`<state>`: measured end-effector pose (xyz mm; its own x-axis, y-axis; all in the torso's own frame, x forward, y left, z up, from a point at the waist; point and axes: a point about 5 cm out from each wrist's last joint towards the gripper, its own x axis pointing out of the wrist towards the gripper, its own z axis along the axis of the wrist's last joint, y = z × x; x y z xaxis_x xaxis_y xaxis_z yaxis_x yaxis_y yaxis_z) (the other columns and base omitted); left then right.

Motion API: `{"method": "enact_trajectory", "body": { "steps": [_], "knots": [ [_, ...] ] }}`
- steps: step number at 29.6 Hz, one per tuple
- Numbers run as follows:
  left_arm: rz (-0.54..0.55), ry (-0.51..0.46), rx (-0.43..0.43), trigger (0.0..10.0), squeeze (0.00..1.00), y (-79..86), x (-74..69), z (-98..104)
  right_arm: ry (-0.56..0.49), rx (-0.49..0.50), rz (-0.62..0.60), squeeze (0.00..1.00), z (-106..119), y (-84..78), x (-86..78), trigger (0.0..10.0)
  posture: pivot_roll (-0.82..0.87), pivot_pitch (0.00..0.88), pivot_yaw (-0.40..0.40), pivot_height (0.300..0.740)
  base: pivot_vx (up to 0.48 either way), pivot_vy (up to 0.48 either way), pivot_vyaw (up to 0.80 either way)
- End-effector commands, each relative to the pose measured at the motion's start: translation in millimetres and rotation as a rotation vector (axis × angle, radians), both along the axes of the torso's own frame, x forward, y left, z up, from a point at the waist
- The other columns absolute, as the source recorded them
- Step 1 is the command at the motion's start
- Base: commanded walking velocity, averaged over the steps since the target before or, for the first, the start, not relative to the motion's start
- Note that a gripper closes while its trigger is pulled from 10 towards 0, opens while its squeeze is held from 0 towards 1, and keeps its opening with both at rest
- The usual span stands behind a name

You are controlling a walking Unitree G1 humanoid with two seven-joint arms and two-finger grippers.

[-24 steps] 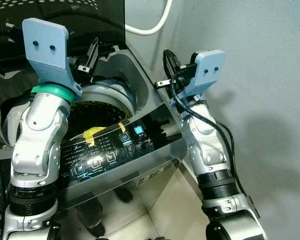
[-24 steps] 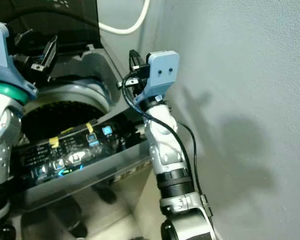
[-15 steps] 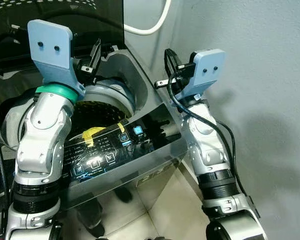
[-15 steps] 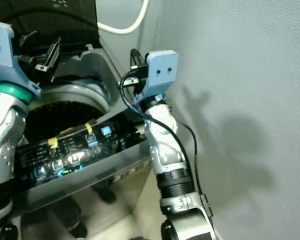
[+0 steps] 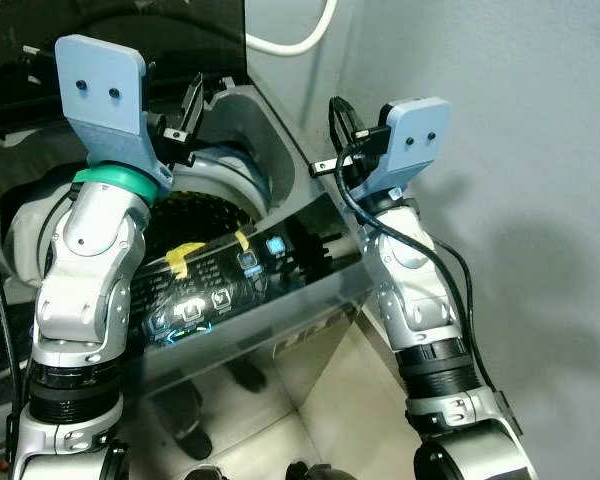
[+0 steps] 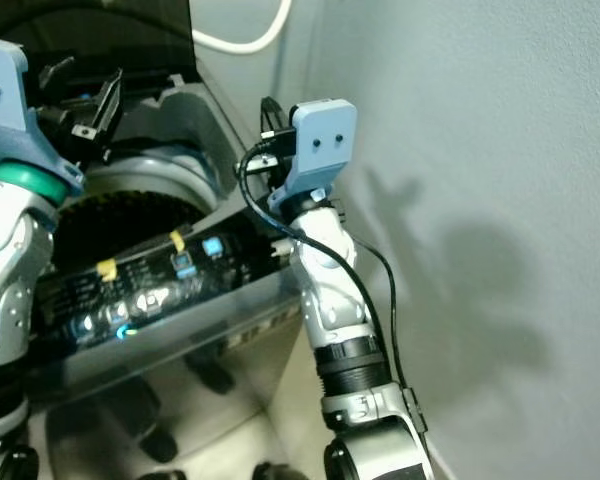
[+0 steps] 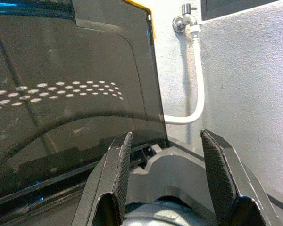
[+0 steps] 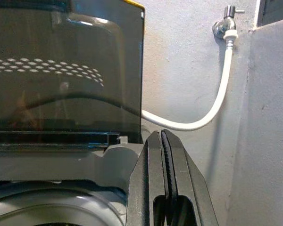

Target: Clothes washing

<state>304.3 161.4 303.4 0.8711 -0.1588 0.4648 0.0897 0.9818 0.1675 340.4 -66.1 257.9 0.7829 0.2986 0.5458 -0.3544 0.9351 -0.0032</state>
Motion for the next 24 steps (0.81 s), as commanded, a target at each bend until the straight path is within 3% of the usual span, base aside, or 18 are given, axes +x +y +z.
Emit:
{"method": "enact_trajectory", "body": {
  "steps": [1, 19, 24],
  "knots": [
    [0.001, -0.004, 0.009, 10.0, 0.0, -1.3, 1.2, -1.0, -0.011, -0.006, -0.002, 0.0, 0.7, -0.4, -1.0, 10.0, 0.12, 0.0, -0.007, 0.74, -0.36, 0.0, 0.0],
    [0.004, -0.01, 0.001, 10.0, 0.0, -3.2, 2.5, -1.7, -0.026, -0.045, -0.012, 0.0, 2.9, -1.1, -0.7, 10.0, 0.11, 0.0, -0.018, 0.74, -0.351, 0.0, 0.0],
    [0.005, -0.012, 0.0, 10.0, 0.0, -3.4, 2.7, -2.1, -0.028, -0.052, -0.01, 0.0, 2.7, -0.3, -0.8, 10.0, 0.11, 0.0, -0.02, 0.74, 0.0, 0.0, 0.0]
  ]
}}
